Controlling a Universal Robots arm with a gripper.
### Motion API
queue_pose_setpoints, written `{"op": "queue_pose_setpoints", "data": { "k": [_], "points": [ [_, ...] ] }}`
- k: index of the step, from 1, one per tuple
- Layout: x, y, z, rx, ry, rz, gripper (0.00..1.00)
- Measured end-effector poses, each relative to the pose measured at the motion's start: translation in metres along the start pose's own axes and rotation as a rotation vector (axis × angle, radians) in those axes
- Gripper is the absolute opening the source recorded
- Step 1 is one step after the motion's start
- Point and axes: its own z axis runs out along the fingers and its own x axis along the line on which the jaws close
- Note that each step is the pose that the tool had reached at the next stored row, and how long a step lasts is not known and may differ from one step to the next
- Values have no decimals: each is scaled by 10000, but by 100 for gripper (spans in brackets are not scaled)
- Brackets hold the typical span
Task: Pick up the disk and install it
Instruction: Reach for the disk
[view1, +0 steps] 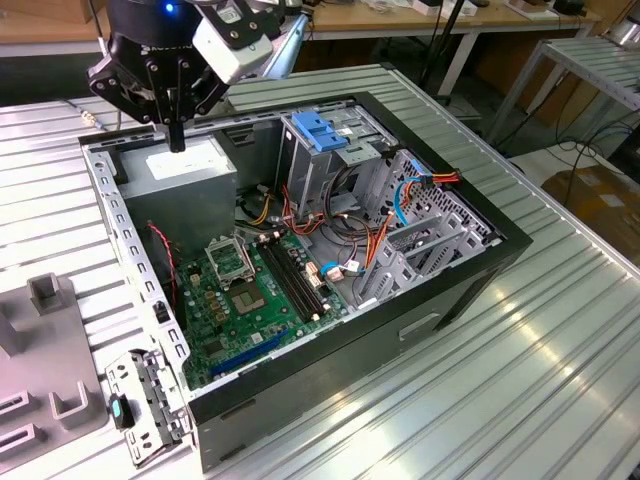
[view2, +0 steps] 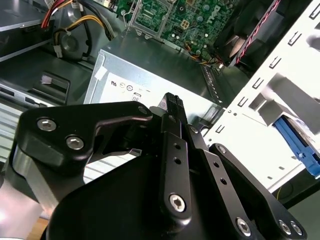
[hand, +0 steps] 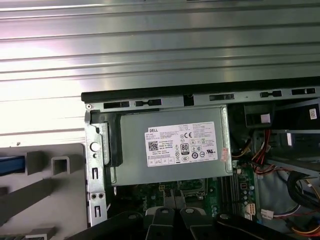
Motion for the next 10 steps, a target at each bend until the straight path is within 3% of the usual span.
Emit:
{"op": "queue_pose_setpoints", "data": {
  "k": [10],
  "points": [
    [49, -4, -2, 1, 1, 1, 11]
  ]
}}
